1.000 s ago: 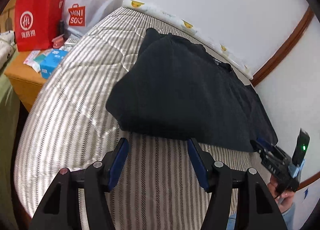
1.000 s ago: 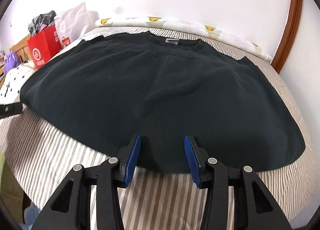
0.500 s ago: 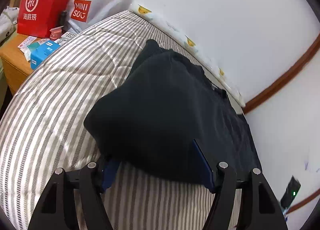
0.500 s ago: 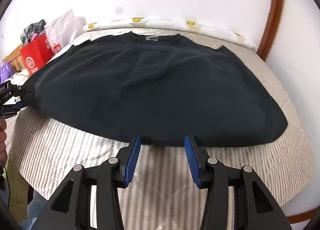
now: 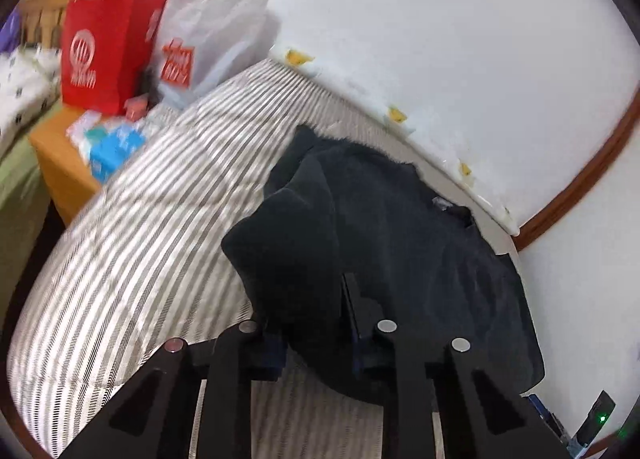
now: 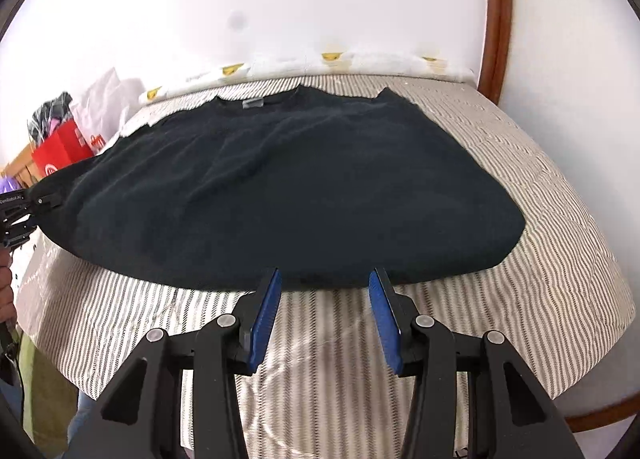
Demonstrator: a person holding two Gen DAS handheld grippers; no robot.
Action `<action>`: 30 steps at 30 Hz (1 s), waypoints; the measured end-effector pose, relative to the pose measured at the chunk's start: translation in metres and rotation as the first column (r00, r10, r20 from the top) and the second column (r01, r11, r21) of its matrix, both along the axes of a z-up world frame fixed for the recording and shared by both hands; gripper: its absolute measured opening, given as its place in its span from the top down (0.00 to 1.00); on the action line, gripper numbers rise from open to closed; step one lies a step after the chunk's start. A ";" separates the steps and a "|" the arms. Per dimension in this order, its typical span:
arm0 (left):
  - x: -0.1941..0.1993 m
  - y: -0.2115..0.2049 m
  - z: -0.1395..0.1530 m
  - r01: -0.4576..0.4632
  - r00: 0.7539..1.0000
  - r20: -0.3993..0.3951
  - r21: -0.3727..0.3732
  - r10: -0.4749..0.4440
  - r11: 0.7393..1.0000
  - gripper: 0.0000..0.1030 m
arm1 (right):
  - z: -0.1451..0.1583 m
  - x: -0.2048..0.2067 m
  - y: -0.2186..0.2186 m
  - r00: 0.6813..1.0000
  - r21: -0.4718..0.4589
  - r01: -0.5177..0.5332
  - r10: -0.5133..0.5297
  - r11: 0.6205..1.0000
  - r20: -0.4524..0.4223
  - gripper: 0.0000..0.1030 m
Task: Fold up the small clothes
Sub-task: 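Grasp the hem with the left tool, fold it toward the collar, release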
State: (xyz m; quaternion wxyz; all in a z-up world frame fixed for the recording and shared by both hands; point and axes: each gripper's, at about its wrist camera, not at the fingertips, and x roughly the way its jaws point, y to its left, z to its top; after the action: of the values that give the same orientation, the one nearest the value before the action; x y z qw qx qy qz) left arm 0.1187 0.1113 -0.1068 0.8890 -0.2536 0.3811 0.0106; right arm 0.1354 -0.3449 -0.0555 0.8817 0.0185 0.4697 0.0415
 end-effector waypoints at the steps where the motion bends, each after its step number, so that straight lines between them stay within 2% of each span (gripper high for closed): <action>1: 0.002 -0.008 0.007 0.009 1.000 0.015 0.020 -0.010 1.000 0.81 | 0.002 0.000 -0.006 1.000 0.007 0.005 -0.005 1.000 0.007 0.56; 7: 0.018 -0.073 0.055 0.132 0.983 0.111 0.113 -0.144 0.985 0.84 | 0.013 -0.003 -0.040 0.998 0.010 0.043 -0.043 0.999 0.047 0.56; 11: 0.031 -0.133 0.066 0.258 0.951 0.128 0.179 -0.282 0.950 0.85 | 0.016 -0.009 -0.063 0.996 -0.003 0.071 -0.071 0.997 0.061 0.56; 15: 0.041 -0.189 0.054 0.387 0.905 0.104 0.201 -0.413 0.900 0.85 | 0.014 -0.017 -0.083 0.993 -0.003 0.110 -0.109 0.994 0.045 0.56; 20: 0.052 -0.239 0.011 0.507 0.857 0.010 0.165 -0.516 0.846 0.85 | 0.008 -0.030 -0.103 0.991 -0.023 0.136 -0.136 0.990 0.020 0.56; 23: 0.052 -0.256 -0.008 0.528 0.847 -0.040 0.189 -0.530 0.828 0.85 | 0.008 -0.032 -0.110 0.989 -0.033 0.147 -0.147 0.989 0.014 0.56; 25: 0.046 -0.261 -0.006 0.544 0.835 -0.045 0.220 -0.549 0.810 0.84 | 0.011 -0.028 -0.110 0.989 -0.017 0.146 -0.146 0.989 0.016 0.56; 26: 0.045 -0.262 -0.003 0.553 0.828 -0.043 0.223 -0.558 0.803 0.79 | 0.012 -0.026 -0.108 0.990 -0.007 0.141 -0.141 0.990 0.018 0.56; 28: 0.041 -0.257 0.005 0.583 0.807 -0.032 0.201 -0.590 0.787 0.72 | 0.017 -0.020 -0.101 0.993 0.013 0.117 -0.117 0.993 0.025 0.55; 30: 0.034 -0.248 0.018 0.602 0.791 -0.008 0.184 -0.612 0.777 0.70 | 0.023 -0.012 -0.087 0.996 0.016 0.080 -0.081 0.997 0.039 0.49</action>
State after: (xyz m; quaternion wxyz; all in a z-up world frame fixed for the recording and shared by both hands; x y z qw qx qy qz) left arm 0.1526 -0.1364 -0.0893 0.8735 -0.0374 0.4165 -0.2493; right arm 0.1237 -0.4320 -0.0323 0.8916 0.0429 0.4507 0.0096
